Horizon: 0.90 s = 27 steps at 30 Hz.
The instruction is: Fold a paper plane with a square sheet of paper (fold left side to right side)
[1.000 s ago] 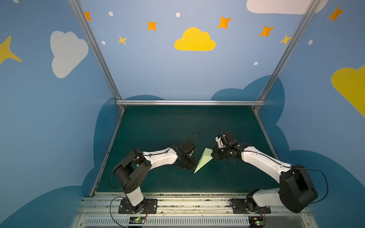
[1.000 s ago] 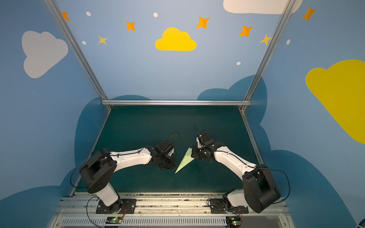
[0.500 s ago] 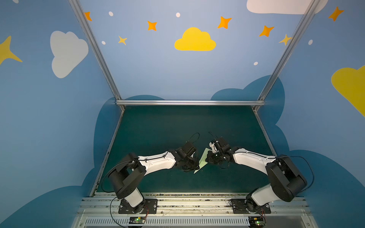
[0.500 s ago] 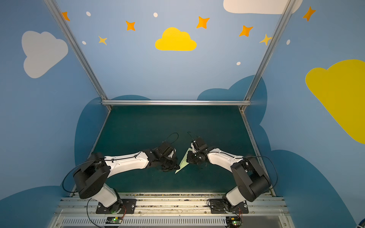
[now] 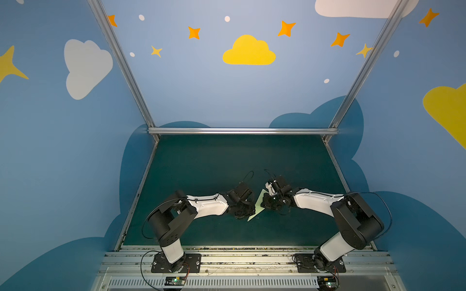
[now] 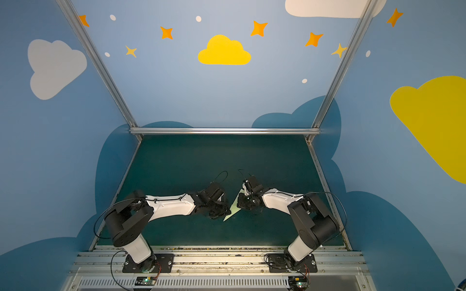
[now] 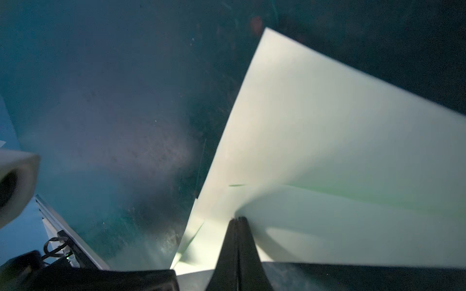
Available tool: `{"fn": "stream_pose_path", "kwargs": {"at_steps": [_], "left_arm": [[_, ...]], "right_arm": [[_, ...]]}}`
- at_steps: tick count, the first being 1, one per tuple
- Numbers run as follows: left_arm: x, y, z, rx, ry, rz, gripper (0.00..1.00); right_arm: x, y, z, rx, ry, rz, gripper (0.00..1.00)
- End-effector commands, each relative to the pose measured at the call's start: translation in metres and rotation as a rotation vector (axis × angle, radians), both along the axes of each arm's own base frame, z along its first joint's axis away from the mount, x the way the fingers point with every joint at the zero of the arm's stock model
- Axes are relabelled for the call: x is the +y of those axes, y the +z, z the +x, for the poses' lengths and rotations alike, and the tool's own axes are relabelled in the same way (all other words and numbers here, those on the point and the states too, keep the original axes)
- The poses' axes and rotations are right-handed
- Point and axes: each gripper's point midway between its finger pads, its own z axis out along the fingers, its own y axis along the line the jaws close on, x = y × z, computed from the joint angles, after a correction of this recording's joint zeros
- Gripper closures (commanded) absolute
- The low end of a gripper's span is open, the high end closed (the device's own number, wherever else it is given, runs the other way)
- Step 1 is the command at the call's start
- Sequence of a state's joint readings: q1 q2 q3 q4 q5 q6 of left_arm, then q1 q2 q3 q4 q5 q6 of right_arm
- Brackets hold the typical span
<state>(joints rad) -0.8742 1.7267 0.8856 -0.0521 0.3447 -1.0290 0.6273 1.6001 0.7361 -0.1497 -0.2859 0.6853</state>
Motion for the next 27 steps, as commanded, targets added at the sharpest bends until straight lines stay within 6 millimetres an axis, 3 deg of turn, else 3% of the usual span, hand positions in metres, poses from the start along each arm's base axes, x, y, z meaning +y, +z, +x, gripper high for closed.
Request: {"fn": "stream_pose_path", "kwargs": {"at_steps": [1,15,27], "left_arm": [[-0.001,-0.009,0.003,-0.003,0.011,0.023,0.97],[0.016,-0.031,-0.005,0.019,0.013,0.109,0.97],[0.045,-0.048,-0.045,0.069,-0.022,0.181,0.97]], "right_arm": [[-0.004,-0.014,-0.01,0.035,-0.002,-0.02,1.0],[-0.007,-0.017,-0.012,0.043,-0.014,-0.032,1.0],[-0.008,-0.018,-0.011,0.049,-0.025,-0.035,1.0]]}}
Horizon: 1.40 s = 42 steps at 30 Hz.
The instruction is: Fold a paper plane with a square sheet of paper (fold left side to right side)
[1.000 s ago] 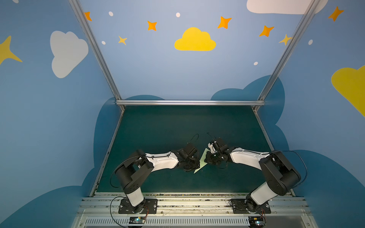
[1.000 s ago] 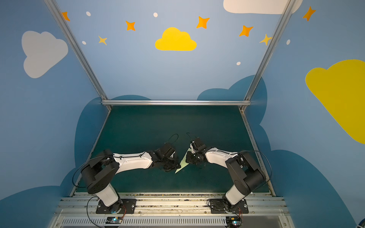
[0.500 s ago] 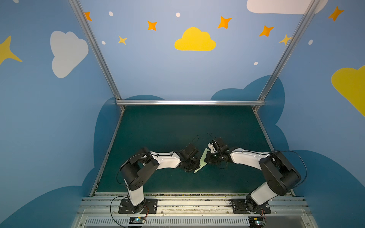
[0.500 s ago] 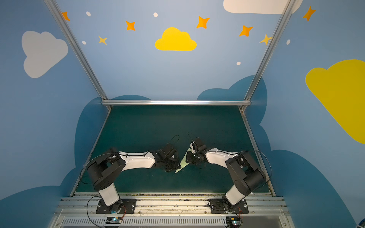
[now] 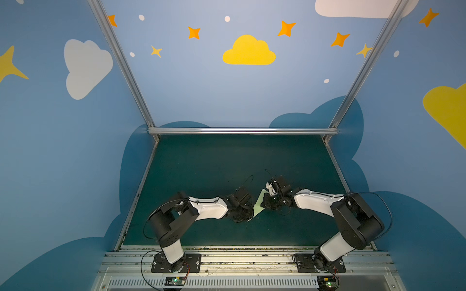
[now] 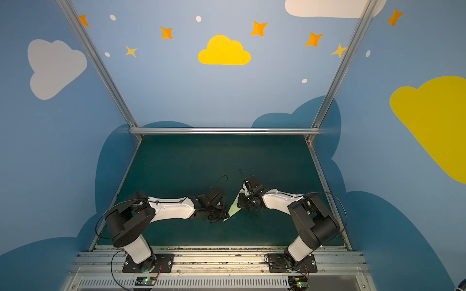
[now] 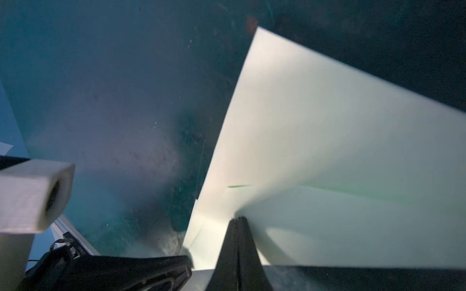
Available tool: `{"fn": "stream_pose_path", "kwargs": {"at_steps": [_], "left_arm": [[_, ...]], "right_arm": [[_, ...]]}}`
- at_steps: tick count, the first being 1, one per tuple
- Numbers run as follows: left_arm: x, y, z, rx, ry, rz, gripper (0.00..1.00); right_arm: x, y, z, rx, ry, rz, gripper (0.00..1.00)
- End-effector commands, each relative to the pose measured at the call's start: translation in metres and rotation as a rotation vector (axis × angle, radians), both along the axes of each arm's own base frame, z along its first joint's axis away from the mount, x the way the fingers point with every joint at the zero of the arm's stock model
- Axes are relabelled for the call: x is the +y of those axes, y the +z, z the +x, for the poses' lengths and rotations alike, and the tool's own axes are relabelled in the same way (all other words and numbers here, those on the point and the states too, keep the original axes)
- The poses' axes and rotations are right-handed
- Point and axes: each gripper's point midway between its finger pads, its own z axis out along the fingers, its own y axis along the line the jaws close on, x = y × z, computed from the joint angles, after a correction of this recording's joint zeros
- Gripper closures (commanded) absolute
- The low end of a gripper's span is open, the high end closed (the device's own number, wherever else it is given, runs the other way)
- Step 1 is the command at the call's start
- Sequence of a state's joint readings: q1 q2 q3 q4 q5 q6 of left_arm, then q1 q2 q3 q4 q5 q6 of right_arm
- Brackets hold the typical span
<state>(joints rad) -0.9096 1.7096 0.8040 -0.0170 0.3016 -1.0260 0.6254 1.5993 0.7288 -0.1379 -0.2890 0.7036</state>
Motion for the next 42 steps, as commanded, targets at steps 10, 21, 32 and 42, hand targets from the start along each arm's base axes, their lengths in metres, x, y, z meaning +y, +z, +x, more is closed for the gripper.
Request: {"fn": "stream_pose_path", "kwargs": {"at_steps": [10,21,32,42], "left_arm": [[0.08,-0.041,-0.054,0.099,0.032,0.223,0.97],[0.087,0.002,-0.036,-0.056,0.004,0.231,0.96],[0.067,0.058,0.031,-0.22,-0.066,0.202,0.55],[0.013,0.069,0.1,-0.162,-0.261,-0.026,0.44]], "right_arm": [[-0.006,-0.014,-0.012,0.044,-0.011,-0.028,1.0],[-0.004,0.041,0.026,-0.076,0.019,0.081,0.89],[-0.073,0.084,0.029,-0.147,-0.167,0.099,0.7],[-0.098,0.05,-0.002,-0.072,-0.259,0.111,0.79]]}}
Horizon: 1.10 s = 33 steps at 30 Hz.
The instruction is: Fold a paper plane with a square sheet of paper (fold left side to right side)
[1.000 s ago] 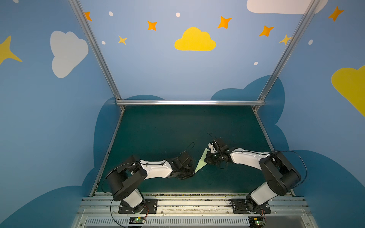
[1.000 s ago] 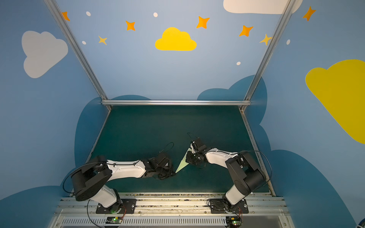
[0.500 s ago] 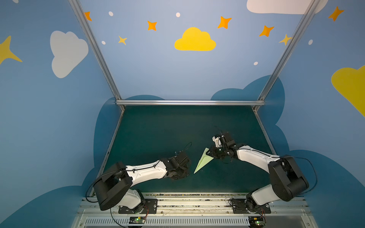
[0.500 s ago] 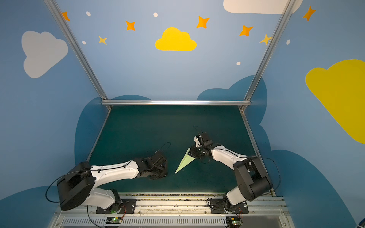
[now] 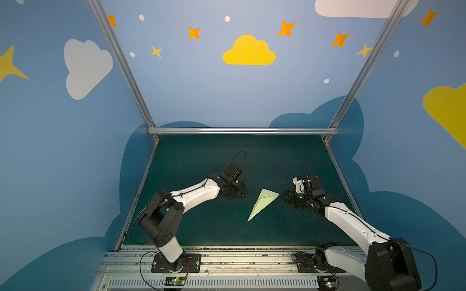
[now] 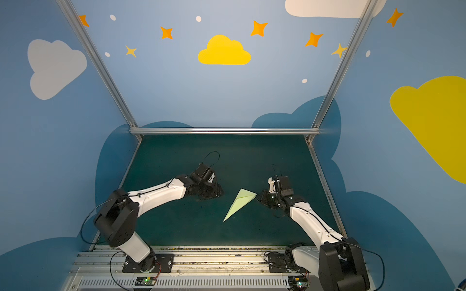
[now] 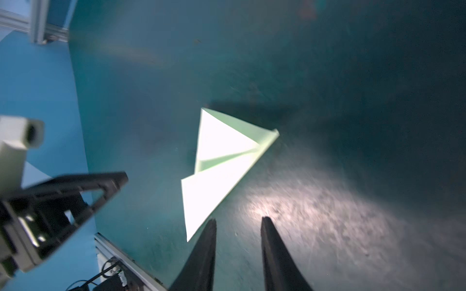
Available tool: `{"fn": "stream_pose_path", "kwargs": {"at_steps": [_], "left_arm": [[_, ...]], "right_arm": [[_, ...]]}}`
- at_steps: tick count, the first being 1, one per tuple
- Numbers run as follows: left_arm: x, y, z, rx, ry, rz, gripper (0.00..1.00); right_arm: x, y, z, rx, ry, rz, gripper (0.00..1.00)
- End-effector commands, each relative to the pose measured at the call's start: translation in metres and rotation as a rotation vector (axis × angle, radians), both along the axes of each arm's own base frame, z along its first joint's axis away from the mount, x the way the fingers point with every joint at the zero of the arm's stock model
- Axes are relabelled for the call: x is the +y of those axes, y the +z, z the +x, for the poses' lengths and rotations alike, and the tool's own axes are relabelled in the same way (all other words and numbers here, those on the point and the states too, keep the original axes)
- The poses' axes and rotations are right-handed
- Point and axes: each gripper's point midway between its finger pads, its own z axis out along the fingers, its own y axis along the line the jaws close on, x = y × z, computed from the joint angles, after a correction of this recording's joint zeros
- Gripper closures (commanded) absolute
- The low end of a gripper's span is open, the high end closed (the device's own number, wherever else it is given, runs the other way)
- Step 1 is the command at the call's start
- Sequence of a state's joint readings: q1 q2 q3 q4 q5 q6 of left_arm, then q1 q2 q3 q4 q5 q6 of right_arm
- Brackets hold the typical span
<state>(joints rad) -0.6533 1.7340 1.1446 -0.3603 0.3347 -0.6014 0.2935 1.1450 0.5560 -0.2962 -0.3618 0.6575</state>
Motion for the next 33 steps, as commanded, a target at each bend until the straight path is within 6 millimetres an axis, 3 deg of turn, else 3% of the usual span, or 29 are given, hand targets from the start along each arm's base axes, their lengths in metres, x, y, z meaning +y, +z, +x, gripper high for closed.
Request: {"fn": "stream_pose_path", "kwargs": {"at_steps": [1,5,10,15,27,33], "left_arm": [[-0.027,-0.002,0.002,0.064,-0.174,-0.097,0.44],[-0.054,-0.01,0.014,0.14,-0.254,-0.194,0.45],[-0.072,-0.023,0.028,0.183,-0.273,-0.238,0.46],[-0.077,-0.036,0.032,0.205,-0.264,-0.226,0.47],[-0.085,-0.073,-0.003,0.264,-0.319,-0.124,0.48],[-0.102,-0.054,-0.016,0.233,-0.371,-0.178,0.48]], "right_arm": [[0.003,-0.012,-0.008,0.044,0.01,0.029,0.84],[0.012,-0.027,-0.011,0.08,0.042,0.072,1.0],[0.017,-0.04,-0.013,0.107,0.045,0.094,1.0],[0.019,-0.047,-0.013,0.122,0.047,0.099,1.0],[0.023,-0.061,-0.008,0.157,0.05,0.101,1.0],[0.022,-0.068,-0.008,0.173,0.054,0.088,1.0]]}}
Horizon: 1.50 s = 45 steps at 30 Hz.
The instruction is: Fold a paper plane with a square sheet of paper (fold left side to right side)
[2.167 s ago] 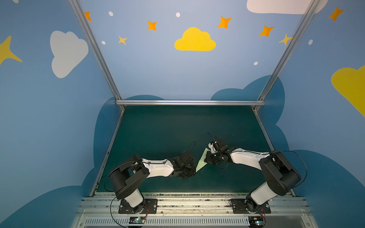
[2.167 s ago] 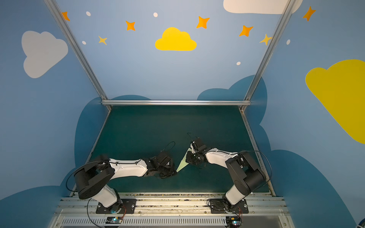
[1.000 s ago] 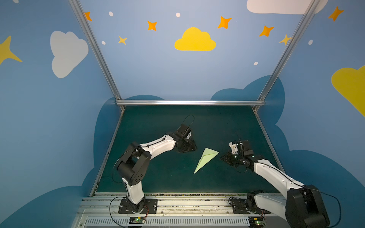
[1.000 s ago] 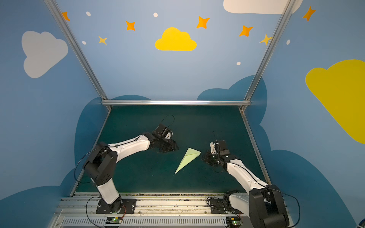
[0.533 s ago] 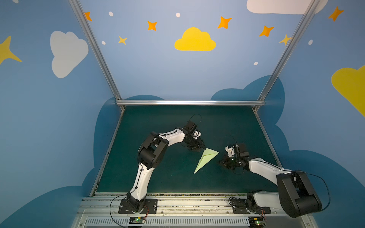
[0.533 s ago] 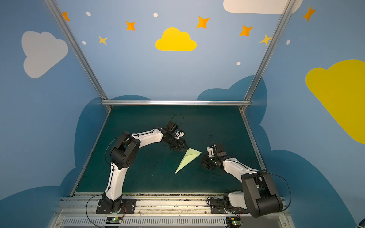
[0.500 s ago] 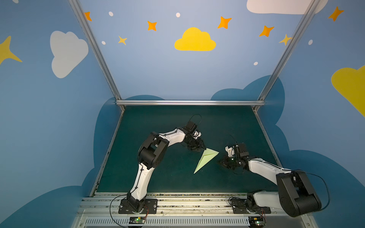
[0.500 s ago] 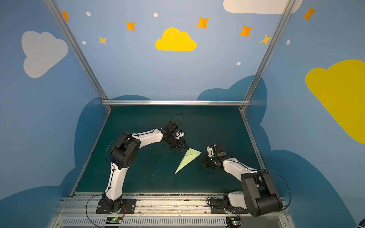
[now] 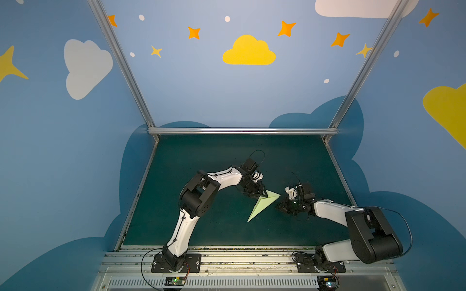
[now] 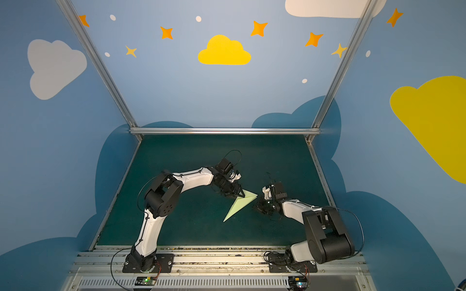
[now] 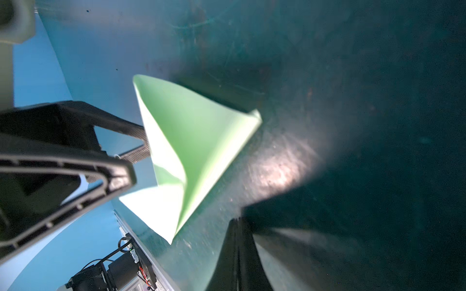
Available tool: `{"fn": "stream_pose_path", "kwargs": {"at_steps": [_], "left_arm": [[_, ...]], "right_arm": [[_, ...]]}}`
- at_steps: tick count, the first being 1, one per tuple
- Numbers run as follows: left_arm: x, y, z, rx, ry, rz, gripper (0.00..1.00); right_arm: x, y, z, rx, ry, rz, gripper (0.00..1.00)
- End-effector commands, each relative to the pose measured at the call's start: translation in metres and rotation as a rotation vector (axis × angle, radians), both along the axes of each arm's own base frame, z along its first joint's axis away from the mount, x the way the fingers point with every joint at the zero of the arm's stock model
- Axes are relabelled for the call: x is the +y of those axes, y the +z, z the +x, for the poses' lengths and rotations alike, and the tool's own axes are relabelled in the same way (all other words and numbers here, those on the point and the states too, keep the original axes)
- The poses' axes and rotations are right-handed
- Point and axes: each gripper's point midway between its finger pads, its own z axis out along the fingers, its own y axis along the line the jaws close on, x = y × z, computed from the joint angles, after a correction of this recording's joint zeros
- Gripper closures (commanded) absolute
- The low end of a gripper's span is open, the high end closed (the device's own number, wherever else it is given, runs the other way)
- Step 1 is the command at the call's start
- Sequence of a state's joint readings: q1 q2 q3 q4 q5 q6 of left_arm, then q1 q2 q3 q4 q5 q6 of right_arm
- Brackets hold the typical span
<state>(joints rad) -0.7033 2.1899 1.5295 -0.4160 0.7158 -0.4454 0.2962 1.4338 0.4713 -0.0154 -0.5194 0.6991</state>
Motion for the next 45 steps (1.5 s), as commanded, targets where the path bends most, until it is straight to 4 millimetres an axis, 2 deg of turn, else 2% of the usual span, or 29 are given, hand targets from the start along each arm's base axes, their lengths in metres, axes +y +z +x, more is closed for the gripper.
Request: {"fn": "stream_pose_path", "kwargs": {"at_steps": [1,8,14,24,28,29,31,33,34,38,41,45], "left_arm": [[-0.002,-0.002,-0.014,0.009,-0.022,-0.005,0.48],[-0.01,0.032,-0.014,-0.051,0.032,-0.14,0.53],[-0.017,0.044,-0.017,-0.075,0.057,-0.207,0.62],[-0.022,0.038,-0.02,-0.095,0.072,-0.175,0.76],[-0.013,0.033,-0.011,-0.126,0.119,-0.103,0.93],[-0.008,0.033,-0.007,-0.143,0.135,-0.071,0.96],[0.004,0.041,0.0,-0.188,0.166,-0.019,0.97],[0.025,0.05,0.008,-0.246,0.202,0.069,0.97],[0.038,0.055,0.01,-0.284,0.21,0.128,0.97],[0.101,0.072,0.019,-0.422,0.233,0.443,0.97],[0.137,0.074,0.02,-0.472,0.198,0.626,0.97],[0.17,0.069,0.024,-0.504,0.173,0.801,0.96]], "right_arm": [[-0.002,-0.009,-0.002,0.023,0.004,-0.028,1.0],[-0.004,-0.017,-0.005,0.039,0.005,-0.043,1.0],[-0.004,-0.018,-0.005,0.044,0.004,-0.044,1.0],[-0.005,-0.017,-0.005,0.043,0.003,-0.044,1.0],[-0.003,-0.013,-0.005,0.037,0.008,-0.036,1.0],[-0.002,-0.011,-0.005,0.034,0.013,-0.033,1.0],[-0.001,-0.003,-0.005,0.022,0.025,-0.027,1.0],[-0.001,0.008,-0.006,0.003,0.036,-0.025,1.0],[-0.002,0.014,-0.007,-0.009,0.042,-0.026,1.0],[-0.006,0.035,-0.014,-0.056,0.048,-0.034,0.86],[-0.007,0.047,-0.02,-0.086,0.053,-0.028,0.82],[0.0,0.055,-0.031,-0.111,0.066,-0.018,0.8]]}}
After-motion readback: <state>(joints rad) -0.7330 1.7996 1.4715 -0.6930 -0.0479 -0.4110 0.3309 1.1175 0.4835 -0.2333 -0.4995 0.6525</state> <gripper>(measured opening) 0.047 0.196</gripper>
